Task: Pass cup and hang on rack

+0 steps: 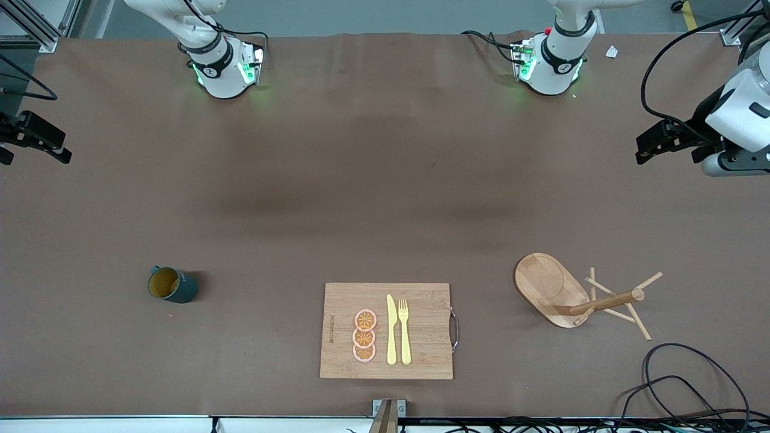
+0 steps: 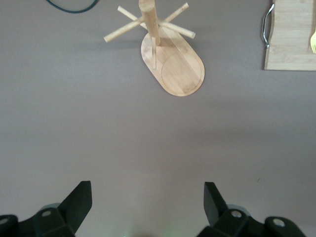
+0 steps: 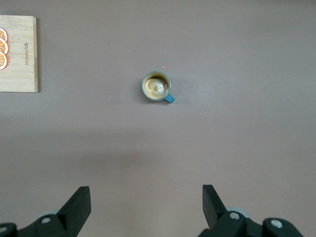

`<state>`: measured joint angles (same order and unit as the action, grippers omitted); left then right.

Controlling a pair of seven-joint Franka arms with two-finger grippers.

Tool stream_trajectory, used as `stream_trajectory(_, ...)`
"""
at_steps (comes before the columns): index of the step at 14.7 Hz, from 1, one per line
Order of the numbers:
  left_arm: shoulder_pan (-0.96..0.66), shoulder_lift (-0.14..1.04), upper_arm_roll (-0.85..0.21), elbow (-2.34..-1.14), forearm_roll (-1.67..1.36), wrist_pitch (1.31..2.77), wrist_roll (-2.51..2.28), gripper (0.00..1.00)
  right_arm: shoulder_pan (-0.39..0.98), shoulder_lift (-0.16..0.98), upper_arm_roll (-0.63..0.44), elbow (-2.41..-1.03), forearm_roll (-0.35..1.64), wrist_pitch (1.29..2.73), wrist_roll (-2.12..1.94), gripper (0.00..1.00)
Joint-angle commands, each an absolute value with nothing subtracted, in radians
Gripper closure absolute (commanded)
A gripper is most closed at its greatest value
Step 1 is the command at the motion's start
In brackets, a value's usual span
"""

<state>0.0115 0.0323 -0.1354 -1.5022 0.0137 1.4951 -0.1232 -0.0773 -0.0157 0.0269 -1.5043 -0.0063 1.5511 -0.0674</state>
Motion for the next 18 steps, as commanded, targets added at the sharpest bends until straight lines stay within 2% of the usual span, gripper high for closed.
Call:
stream_trajectory(1, 0.012, 0.021, -0.143, -1.493, 0.032, 1.471, -0.121, 0.0, -0.081, -0.034, 0.031, -1.513, -0.006, 1.545, -0.069, 0.0)
stream_trajectory(18, 0.002, 0.051, -0.141, -1.477, 0.031, 1.48, -0.133, 0.0, -0.086, -0.032, 0.029, -1.513, -0.006, 1.548, -0.071, 0.0)
